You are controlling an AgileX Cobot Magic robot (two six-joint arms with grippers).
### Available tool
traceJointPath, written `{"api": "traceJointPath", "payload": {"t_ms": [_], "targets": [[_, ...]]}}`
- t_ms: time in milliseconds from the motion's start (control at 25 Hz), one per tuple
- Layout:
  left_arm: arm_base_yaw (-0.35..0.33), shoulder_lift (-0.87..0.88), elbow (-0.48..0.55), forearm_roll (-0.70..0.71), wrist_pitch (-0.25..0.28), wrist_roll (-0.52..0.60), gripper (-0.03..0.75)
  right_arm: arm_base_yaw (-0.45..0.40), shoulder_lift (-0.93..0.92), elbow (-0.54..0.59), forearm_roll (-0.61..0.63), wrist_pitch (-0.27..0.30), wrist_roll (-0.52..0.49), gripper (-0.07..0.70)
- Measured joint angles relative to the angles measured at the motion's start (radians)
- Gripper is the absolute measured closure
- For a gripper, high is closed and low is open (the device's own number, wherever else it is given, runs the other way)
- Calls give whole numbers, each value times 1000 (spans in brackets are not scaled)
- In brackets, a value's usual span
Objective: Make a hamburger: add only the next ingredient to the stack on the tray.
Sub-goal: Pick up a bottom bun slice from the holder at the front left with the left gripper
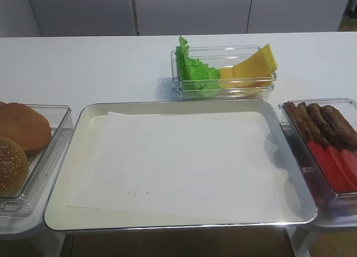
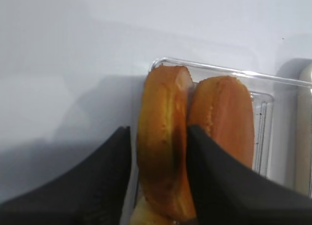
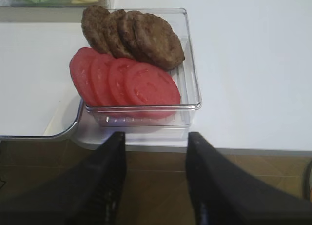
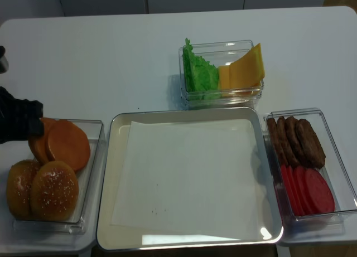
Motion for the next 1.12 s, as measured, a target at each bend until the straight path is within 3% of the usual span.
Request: {"api": "traceJointPath", "payload": {"t_ms": [520, 840, 1120], "targets": [[0, 32, 0, 0, 8, 0, 439, 0, 0, 0, 0, 0, 0, 308], [0, 31, 0, -6, 8, 0, 559, 0, 0, 0, 0, 0, -2, 308], [0, 25, -1, -8, 15, 0, 566, 0, 0, 0, 0, 0, -2, 308]]}}
